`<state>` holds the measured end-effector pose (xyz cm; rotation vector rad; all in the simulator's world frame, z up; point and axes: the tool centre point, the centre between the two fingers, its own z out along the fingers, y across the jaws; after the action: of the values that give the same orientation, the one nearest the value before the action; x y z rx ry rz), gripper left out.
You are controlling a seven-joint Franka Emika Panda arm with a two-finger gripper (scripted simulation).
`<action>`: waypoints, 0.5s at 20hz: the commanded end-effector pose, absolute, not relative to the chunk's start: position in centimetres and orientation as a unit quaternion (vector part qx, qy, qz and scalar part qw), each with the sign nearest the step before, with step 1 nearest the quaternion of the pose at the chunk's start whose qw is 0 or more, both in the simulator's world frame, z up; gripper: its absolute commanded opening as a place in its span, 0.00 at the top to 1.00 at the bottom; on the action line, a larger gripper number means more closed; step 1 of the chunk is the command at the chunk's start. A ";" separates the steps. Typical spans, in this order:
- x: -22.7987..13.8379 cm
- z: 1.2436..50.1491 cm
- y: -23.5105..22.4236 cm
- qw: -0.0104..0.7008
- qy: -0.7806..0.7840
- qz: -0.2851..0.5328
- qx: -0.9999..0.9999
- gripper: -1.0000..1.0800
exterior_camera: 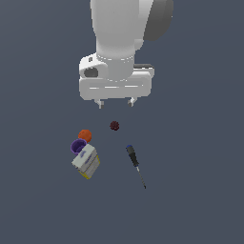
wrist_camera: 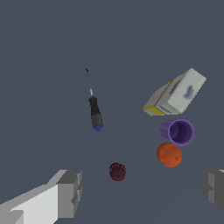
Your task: Pick up a designated object from a clutter of objects.
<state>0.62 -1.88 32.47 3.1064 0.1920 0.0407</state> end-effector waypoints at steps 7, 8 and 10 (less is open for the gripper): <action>0.8 27.9 -5.6 0.013 0.115 0.009 0.993 0.04; 0.8 27.3 -6.2 0.012 0.123 0.008 0.992 0.04; 0.7 26.0 -7.3 0.012 0.139 0.007 0.990 0.04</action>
<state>0.80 -6.43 26.96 3.0922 0.3951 0.0255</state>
